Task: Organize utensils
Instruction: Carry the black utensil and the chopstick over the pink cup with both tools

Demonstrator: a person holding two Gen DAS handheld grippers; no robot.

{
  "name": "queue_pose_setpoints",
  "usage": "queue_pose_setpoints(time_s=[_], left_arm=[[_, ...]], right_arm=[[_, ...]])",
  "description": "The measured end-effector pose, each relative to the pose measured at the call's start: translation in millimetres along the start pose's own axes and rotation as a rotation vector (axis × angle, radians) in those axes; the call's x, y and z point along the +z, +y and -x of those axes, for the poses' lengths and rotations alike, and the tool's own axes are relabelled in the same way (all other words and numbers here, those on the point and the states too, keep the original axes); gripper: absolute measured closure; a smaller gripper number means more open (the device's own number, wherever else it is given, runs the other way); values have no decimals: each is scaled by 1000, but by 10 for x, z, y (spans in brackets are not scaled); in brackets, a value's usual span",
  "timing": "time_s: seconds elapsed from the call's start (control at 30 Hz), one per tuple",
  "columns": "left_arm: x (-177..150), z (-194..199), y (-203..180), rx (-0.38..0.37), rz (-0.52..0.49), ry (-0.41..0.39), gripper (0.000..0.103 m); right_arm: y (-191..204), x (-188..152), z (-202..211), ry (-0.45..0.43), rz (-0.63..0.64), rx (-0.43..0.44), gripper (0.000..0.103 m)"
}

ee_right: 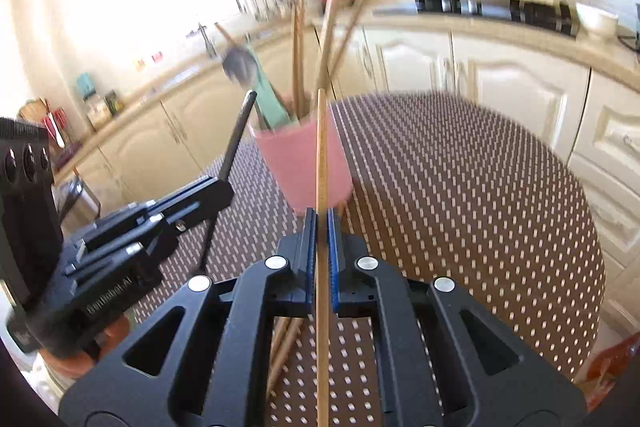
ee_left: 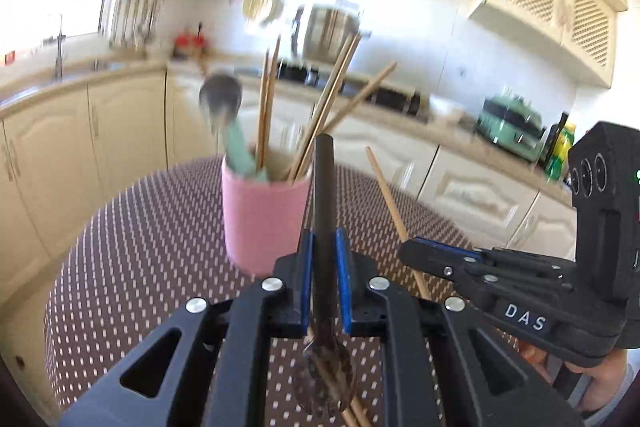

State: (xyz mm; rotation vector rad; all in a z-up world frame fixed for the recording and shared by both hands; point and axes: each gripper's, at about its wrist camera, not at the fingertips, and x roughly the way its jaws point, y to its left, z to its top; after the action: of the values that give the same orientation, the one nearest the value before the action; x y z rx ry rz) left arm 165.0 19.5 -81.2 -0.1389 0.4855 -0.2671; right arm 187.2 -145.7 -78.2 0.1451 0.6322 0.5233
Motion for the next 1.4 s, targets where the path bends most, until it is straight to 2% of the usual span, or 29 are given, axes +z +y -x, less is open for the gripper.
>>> queue_pose_setpoints(time_s=[0.17, 0.4, 0.73, 1.07, 1.4], left_arm=[[187, 64, -53, -2, -18, -141, 92], [545, -61, 4, -50, 30, -329, 92], [828, -420, 249, -58, 106, -482, 92], [853, -822, 494, -43, 171, -500, 92], [685, -1086, 460, -10, 139, -410, 92]], right_arm=[[57, 189, 137, -148, 18, 3, 97], [88, 591, 39, -319, 20, 28, 97], [100, 1060, -199, -480, -16, 85, 97], [27, 1232, -466, -570, -36, 98, 97], [54, 1242, -643, -630, -21, 85, 97]])
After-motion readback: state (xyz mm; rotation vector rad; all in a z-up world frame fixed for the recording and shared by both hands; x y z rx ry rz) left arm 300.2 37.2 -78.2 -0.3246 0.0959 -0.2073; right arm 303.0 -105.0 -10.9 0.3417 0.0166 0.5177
